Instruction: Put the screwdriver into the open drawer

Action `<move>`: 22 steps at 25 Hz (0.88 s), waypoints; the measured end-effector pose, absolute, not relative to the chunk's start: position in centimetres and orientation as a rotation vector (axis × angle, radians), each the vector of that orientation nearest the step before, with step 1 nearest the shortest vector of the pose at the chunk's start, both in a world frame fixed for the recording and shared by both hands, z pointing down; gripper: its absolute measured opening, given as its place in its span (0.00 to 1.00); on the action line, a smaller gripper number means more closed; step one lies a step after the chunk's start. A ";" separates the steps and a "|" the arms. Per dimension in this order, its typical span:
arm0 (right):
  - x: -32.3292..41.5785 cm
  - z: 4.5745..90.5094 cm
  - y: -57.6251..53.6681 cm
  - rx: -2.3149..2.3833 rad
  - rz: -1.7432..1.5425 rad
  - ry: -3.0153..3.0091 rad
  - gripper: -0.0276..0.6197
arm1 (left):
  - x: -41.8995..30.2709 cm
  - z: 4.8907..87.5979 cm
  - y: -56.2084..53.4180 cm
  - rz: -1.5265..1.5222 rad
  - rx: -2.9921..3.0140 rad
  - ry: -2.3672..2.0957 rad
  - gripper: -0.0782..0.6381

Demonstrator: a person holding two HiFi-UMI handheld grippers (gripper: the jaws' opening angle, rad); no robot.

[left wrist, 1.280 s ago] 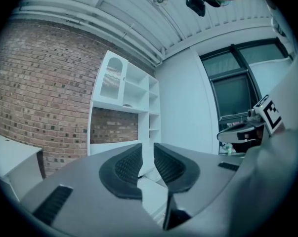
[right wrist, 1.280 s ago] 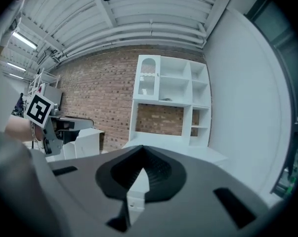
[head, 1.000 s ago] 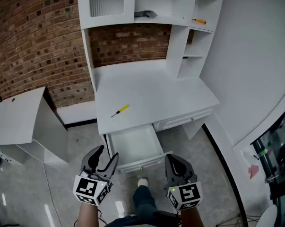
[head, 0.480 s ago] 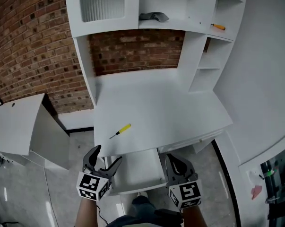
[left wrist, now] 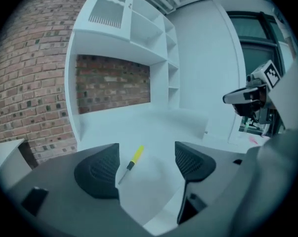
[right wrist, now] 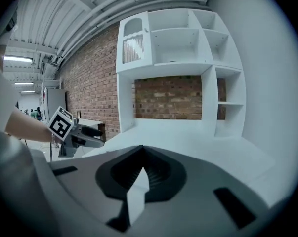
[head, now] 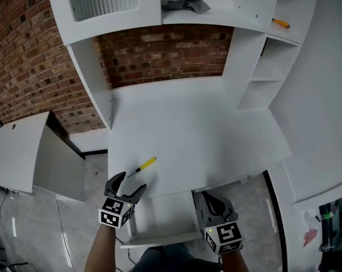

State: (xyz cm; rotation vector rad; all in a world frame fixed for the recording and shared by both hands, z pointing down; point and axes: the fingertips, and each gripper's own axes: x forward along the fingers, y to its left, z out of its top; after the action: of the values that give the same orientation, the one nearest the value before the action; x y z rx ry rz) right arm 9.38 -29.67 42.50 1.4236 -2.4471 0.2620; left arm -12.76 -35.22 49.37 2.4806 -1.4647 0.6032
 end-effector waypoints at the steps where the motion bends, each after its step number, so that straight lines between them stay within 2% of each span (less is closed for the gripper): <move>1: 9.3 43.1 -29.9 1.411 0.272 -2.440 0.06 | -12.8 50.2 -36.0 0.625 2.469 -1.446 0.61; 8: 9.6 45.1 -30.7 1.387 0.354 -2.378 0.06 | -12.0 56.2 -41.5 0.830 2.405 -1.273 0.59; 11: 9.8 46.2 -30.3 1.364 0.347 -2.334 0.06 | -11.7 58.1 -42.9 0.914 2.384 -1.221 0.42; 14: 10.1 47.2 -29.6 1.364 0.360 -2.304 0.06 | -11.6 59.6 -43.9 0.950 2.352 -1.186 0.40; 18: 10.2 47.5 -29.0 1.367 0.365 -2.275 0.06 | -12.5 60.7 -44.5 1.003 2.301 -1.202 0.27; 22: 9.8 47.1 -28.7 1.367 0.350 -2.266 0.06 | -12.5 60.8 -44.4 1.042 2.306 -1.171 0.23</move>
State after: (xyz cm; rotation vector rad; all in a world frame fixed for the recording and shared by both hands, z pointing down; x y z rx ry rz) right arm 9.79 -28.70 47.10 1.3674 -2.2656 0.3499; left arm -12.47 -44.38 60.82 2.3062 -1.1715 1.0422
